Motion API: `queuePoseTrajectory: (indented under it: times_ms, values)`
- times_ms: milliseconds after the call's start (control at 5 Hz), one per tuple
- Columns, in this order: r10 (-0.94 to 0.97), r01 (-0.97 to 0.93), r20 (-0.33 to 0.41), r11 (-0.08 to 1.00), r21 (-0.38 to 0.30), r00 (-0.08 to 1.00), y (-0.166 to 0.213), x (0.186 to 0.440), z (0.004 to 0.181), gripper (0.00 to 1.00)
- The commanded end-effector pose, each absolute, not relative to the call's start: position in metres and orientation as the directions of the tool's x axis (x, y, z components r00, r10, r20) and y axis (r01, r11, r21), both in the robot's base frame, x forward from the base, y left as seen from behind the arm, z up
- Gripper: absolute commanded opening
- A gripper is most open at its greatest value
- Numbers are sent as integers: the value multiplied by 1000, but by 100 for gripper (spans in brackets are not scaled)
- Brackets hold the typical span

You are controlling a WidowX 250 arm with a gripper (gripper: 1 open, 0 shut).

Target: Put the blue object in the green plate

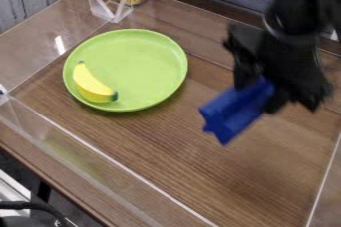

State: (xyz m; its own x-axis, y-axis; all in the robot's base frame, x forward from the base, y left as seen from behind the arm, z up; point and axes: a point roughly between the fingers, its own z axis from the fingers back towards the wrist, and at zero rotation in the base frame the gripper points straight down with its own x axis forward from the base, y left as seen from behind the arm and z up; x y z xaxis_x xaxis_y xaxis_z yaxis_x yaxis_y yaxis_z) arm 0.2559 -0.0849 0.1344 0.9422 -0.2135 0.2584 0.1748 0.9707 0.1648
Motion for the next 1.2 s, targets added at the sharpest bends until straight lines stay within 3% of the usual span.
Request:
queuePoseTrajectory:
  times_ms: [0, 200, 1000]
  values:
    - [-252, 201, 334, 963, 181, 908, -57, 271, 170, 0]
    - [-252, 192, 355, 962, 194, 900, -34, 280, 176, 0]
    - [-158, 85, 420, 979, 187, 894, -44, 284, 185, 0]
